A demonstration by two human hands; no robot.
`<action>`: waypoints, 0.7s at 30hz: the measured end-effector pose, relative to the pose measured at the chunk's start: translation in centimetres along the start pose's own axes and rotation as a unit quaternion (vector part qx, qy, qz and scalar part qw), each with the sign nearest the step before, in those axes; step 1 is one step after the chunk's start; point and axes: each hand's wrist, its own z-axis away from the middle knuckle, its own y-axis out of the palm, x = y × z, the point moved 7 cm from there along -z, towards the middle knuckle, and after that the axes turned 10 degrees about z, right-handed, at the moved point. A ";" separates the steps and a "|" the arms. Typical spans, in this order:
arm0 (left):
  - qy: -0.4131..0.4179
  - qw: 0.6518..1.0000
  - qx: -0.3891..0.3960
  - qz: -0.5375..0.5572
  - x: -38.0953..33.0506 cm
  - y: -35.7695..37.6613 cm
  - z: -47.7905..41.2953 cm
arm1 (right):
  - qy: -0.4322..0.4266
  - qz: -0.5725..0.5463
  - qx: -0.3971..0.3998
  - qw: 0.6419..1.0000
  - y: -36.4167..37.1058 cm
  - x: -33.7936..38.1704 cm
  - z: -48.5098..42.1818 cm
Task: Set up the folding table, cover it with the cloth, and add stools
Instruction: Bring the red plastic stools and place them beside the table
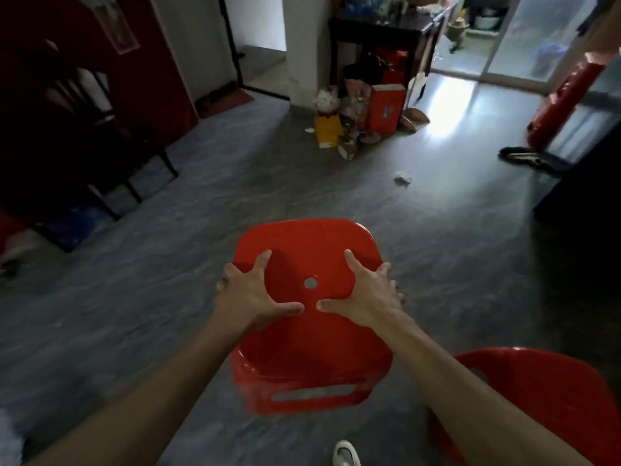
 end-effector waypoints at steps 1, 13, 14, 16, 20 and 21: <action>-0.013 1.000 -0.010 0.008 0.6 -0.9 -0.5 | -0.015 0.004 0.002 1.000 -0.3 1.3 -1.0; -0.125 0.987 -0.082 0.059 9.4 -10.5 -7.3 | -0.140 0.033 0.009 0.990 -1.3 17.9 -9.0; -0.130 0.986 -0.083 0.062 10.3 -11.4 -8.0 | -0.144 0.035 0.007 0.989 -1.3 19.5 -9.5; -0.140 0.984 -0.084 0.070 12.3 -13.3 -9.3 | -0.151 0.044 0.002 0.988 -1.3 22.6 -10.5; -0.161 0.978 -0.105 0.084 15.9 -16.7 -11.5 | -0.180 0.059 -0.001 0.982 -1.3 28.9 -12.4; -0.169 0.976 -0.109 0.088 16.8 -17.4 -11.8 | -0.188 0.063 0.001 0.980 -1.3 30.3 -12.9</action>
